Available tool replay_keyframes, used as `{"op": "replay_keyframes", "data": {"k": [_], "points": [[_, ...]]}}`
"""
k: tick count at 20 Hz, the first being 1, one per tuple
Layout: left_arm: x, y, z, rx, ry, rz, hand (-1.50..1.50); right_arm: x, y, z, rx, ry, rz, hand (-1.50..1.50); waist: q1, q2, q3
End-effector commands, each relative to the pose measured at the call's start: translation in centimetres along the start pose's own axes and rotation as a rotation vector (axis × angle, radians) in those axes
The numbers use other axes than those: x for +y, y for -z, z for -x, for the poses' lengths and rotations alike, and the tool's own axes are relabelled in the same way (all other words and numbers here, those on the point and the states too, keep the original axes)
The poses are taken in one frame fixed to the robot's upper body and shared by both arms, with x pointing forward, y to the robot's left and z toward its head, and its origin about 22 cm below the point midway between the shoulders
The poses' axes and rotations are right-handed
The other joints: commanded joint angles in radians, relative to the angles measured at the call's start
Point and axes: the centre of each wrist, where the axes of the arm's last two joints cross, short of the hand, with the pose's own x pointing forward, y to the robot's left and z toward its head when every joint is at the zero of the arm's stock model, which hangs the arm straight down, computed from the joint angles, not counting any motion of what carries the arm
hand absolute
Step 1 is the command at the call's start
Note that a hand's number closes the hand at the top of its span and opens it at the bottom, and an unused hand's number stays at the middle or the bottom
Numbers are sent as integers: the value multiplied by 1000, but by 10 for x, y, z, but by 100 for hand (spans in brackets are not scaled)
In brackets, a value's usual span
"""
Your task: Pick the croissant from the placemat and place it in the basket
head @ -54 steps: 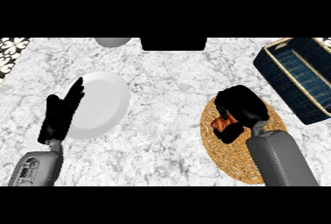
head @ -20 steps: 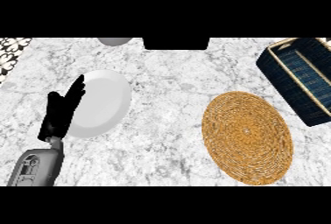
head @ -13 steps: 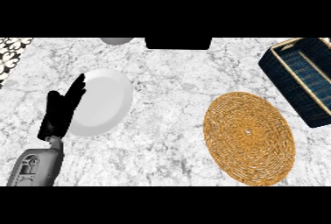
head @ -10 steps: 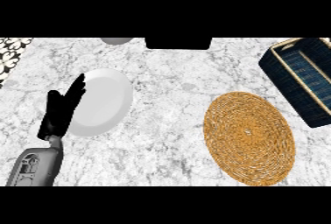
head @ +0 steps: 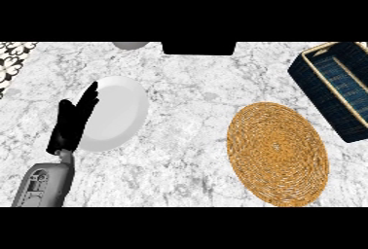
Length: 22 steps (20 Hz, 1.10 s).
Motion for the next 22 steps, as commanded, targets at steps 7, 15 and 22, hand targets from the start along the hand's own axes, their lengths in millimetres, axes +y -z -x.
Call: {"op": "replay_keyframes", "data": {"k": [7,15,22], "points": [[4,0,5,-14,6,-2,0,52,20,44,-3,-32,-64,150,12,5,0],[-1,-4,-1,-15,-7,17,0,104,23,67,102,213,-166,-150,15,3,1],[-2,5,-7,-11,-11,10,0,106,18,80,57,361,19,-150,18,8,2]]}}
